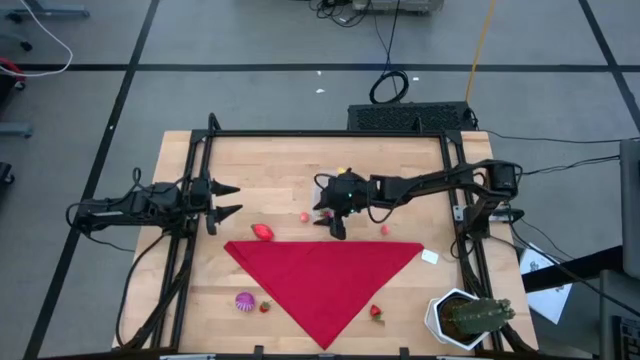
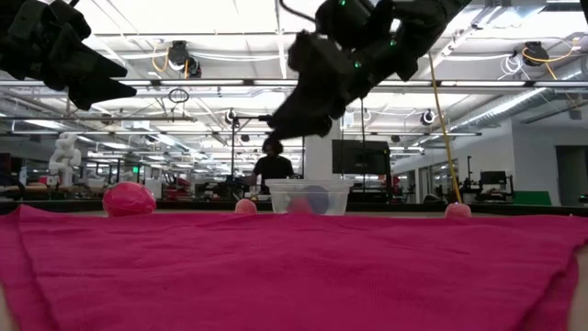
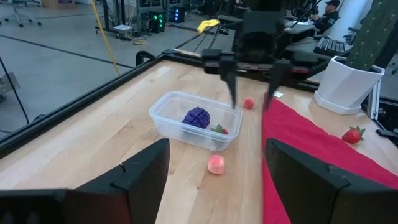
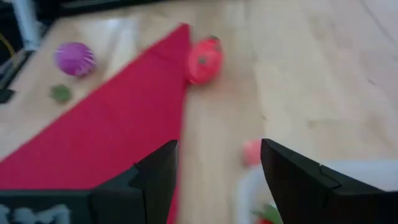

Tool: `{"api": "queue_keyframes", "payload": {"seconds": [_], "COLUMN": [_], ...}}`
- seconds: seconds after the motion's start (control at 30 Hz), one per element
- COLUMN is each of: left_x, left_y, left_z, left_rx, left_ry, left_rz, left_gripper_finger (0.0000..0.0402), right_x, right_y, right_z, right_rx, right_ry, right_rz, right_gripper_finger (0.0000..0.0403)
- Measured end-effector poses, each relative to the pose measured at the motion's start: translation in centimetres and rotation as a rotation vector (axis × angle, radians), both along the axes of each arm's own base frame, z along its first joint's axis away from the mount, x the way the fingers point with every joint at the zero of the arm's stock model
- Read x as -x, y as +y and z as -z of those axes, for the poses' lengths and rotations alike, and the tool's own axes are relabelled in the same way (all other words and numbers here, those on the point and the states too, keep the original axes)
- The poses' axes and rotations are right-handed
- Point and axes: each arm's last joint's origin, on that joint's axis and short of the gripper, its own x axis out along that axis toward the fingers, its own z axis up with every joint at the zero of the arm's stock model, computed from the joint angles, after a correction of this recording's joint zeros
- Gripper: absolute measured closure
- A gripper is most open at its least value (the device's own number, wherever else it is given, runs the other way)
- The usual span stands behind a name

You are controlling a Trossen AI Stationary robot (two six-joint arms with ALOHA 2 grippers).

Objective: Pick and placing Produce into tupperware
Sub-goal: Put the left pink peach into the transparent bin

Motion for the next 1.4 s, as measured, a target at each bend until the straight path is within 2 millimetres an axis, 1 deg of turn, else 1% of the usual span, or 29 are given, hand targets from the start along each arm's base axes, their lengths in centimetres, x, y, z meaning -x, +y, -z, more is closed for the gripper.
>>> {"api": "queue_keyframes", "payload": {"seconds": [0.17,0.3,0.37,0.47,0.6,0.73,0.9,1.03,1.17,1.27,1.4], "left_x": [0.0,0.0,0.0,0.0,-0.4,-1.2,-2.9,-4.9,-6.8,-8.2,-9.9], "left_y": [0.0,0.0,0.0,0.0,0.0,0.0,-0.1,-0.3,-0.7,-0.9,-1.1], "left_z": [0.0,0.0,0.0,0.1,0.2,0.7,1.0,0.9,1.6,2.4,3.4], "left_rx": [0.0,0.004,0.015,0.033,0.042,0.093,0.13,0.111,0.072,0.058,0.044], "left_ry": [0.003,0.003,0.001,0.002,0.028,0.09,0.15,0.142,0.175,0.215,0.219], "left_rz": [0.0,0.0,-0.001,-0.004,-0.007,-0.02,-0.019,0.064,0.122,0.139,0.146], "left_gripper_finger": [0.0131,0.0131,0.0131,0.0131,0.0131,0.0131,0.0131,0.0131,0.0131,0.0131,0.0131], "right_x": [-0.3,-0.1,0.1,1.0,2.4,3.7,4.9,5.7,6.2,6.6,7.2], "right_y": [2.9,4.2,4.6,4.9,5.0,4.9,5.0,5.1,5.1,5.1,5.0], "right_z": [-0.3,-0.4,-0.4,-0.1,-0.5,-0.9,-1.9,-2.8,-3.9,-4.8,-6.4], "right_rx": [0.044,0.061,0.059,0.056,0.011,-0.029,-0.044,-0.06,-0.06,-0.055,-0.037], "right_ry": [-0.047,-0.044,-0.017,0.081,0.2,0.301,0.355,0.36,0.324,0.291,0.215], "right_rz": [-0.103,-0.147,-0.159,-0.173,-0.145,-0.1,-0.056,-0.044,-0.045,-0.052,-0.069], "right_gripper_finger": [0.0183,0.0183,0.0183,0.0183,0.0183,0.0183,0.0183,0.0183,0.0183,0.0183,0.0183]}}
